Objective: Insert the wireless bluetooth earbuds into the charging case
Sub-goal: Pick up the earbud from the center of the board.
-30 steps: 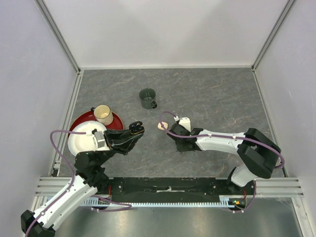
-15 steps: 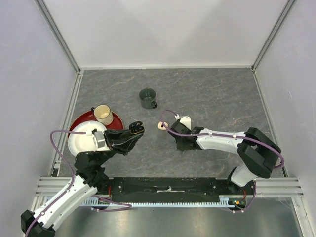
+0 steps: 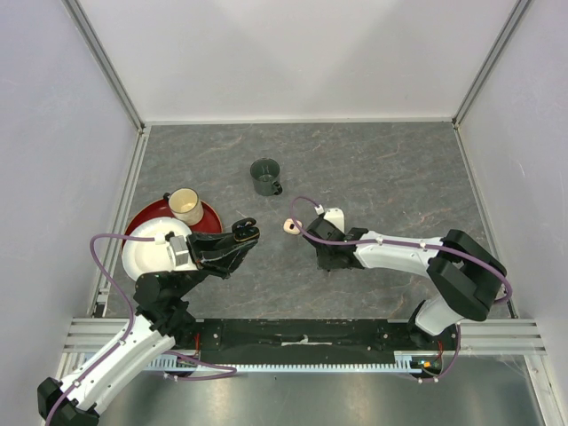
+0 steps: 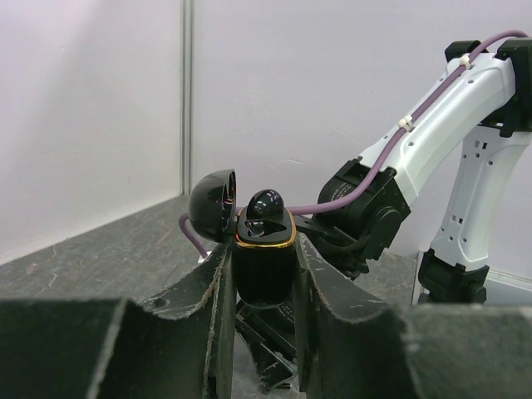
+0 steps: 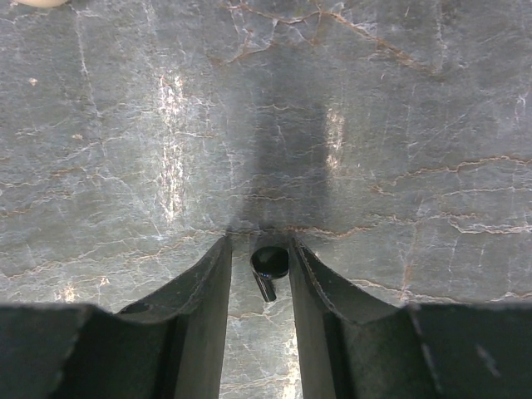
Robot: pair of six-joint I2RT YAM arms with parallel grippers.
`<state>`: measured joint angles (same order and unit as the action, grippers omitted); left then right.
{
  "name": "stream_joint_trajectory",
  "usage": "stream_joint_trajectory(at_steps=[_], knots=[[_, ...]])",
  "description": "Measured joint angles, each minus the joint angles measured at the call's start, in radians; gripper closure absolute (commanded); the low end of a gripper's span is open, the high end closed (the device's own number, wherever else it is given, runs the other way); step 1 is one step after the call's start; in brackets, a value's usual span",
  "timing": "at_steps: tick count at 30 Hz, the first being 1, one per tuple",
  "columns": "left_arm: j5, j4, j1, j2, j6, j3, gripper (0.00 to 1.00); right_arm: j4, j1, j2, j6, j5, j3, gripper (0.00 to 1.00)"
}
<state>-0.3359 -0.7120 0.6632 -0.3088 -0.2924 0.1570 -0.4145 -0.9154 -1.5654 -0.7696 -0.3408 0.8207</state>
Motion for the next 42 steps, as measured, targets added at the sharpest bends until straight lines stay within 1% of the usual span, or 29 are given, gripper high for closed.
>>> stream_joint_trajectory(at_steps=[10, 16, 33, 36, 38, 42], knots=[[0.000, 0.000, 0.000, -0.007, 0.000, 0.000, 0.98, 0.014, 0.003, 0.012, -0.001, 0.004, -0.013, 0.59], [0.000, 0.000, 0.000, -0.008, 0.000, 0.000, 0.98, 0.011, 0.003, 0.013, -0.002, 0.003, -0.013, 0.62], [0.000, 0.000, 0.000, -0.031, -0.001, 0.000, 0.98, -0.006, 0.003, 0.014, 0.000, 0.004, -0.011, 0.62], [0.000, -0.001, 0.000, -0.031, -0.001, 0.000, 0.98, -0.008, 0.003, 0.014, 0.000, 0.004, -0.011, 0.63], [0.000, -0.001, 0.000, -0.031, -0.001, 0.000, 0.98, -0.008, 0.003, 0.013, 0.000, 0.004, -0.011, 0.66], [0.000, -0.001, 0.000, -0.031, -0.001, 0.000, 0.98, -0.010, 0.003, 0.013, 0.000, 0.003, -0.011, 0.68]])
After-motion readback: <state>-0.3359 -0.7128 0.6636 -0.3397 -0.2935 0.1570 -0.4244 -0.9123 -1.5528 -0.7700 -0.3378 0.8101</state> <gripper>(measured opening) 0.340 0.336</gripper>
